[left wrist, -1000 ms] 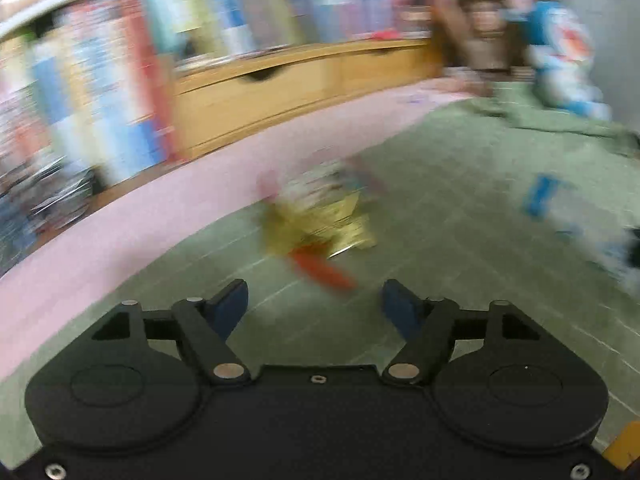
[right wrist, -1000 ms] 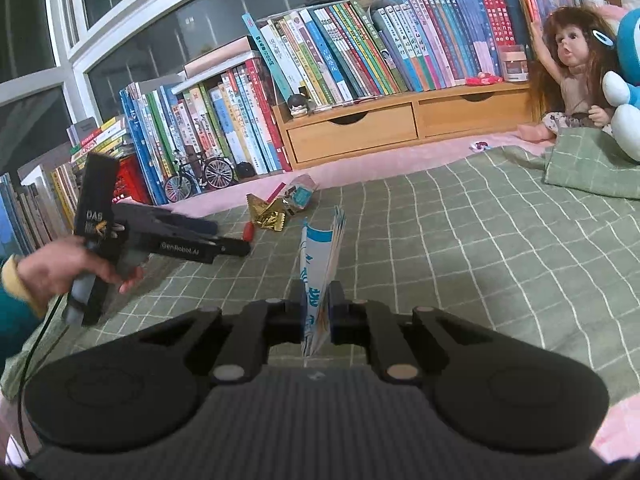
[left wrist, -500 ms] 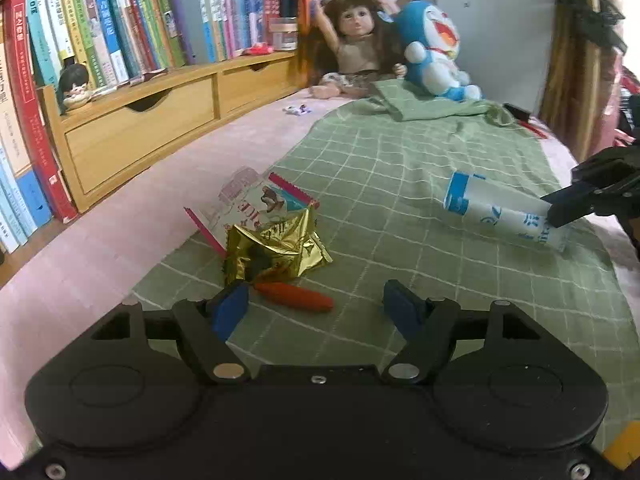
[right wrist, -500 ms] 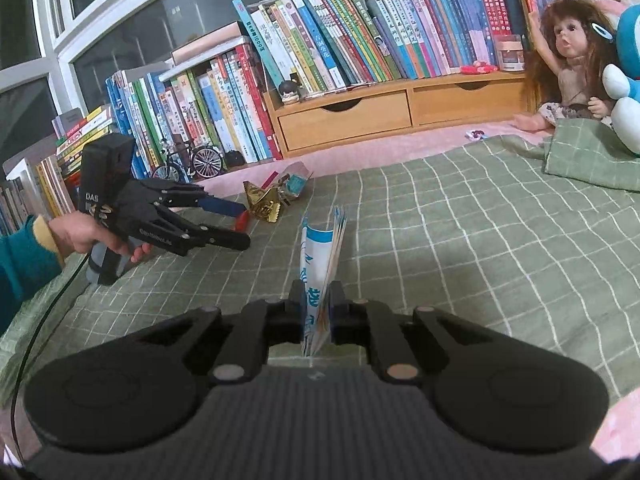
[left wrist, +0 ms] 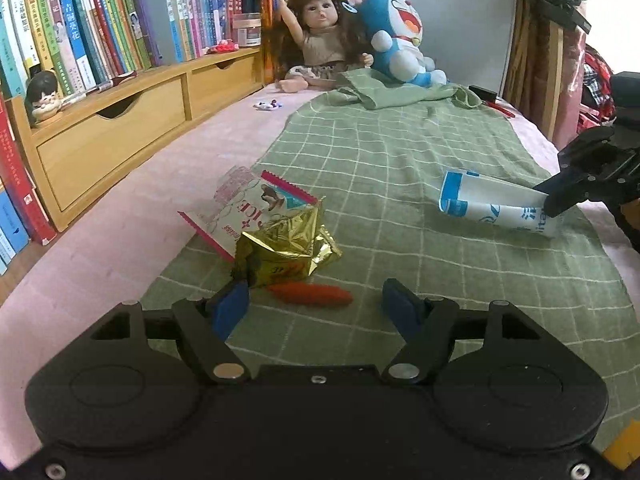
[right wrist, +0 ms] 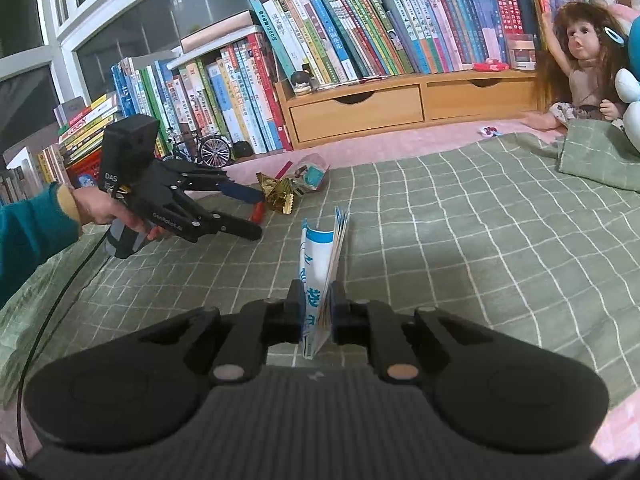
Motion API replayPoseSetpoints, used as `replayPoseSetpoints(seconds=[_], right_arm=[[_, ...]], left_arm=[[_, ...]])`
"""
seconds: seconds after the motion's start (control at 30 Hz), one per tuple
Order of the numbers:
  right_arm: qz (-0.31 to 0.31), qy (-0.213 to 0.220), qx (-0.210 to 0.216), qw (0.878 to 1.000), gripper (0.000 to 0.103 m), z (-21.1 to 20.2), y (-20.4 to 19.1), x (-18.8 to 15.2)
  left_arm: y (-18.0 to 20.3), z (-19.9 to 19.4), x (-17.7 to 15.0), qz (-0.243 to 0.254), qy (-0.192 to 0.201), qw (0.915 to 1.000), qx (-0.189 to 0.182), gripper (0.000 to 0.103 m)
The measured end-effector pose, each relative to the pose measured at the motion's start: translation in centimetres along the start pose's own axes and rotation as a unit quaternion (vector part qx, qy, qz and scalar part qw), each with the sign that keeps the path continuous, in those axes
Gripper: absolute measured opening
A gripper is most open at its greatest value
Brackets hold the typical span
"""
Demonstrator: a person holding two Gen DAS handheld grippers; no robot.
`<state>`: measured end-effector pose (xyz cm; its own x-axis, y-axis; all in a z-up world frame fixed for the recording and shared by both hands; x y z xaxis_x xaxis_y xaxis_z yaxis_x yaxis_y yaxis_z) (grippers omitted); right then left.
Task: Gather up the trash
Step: 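Close the left tool on the red stick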
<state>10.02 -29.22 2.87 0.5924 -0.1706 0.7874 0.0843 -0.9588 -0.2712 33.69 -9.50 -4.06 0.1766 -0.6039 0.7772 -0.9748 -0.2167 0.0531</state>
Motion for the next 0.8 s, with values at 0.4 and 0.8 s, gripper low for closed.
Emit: replayPoseSetpoints(seconds=[0.4, 0.8], right_arm=[[0.001, 0.002, 0.006, 1.000, 0.016, 0.1, -0.6, -0.1], [0.001, 0.005, 0.016, 1.000, 0.016, -0.8, -2.0, -0.4]], left_arm=[[2.1, -0.5, 0.0, 0.042, 0.013, 0.9988, 0.023, 0.042], [5.6, -2.5, -0.8, 0.012, 0.013, 0.9890, 0.147, 0.042]])
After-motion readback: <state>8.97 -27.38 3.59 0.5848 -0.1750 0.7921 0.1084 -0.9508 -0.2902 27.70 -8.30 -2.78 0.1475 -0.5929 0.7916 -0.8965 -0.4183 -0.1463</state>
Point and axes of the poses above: each gripper's, at about its wrist camera, not at the fingertips, and z roughly the way its jaws point, y to its right, x to its top, the point moved 3 cm from there along z, roughly the way its jaws point, and after that the axes turned 3 degrees about x, right-handed, at the moved point
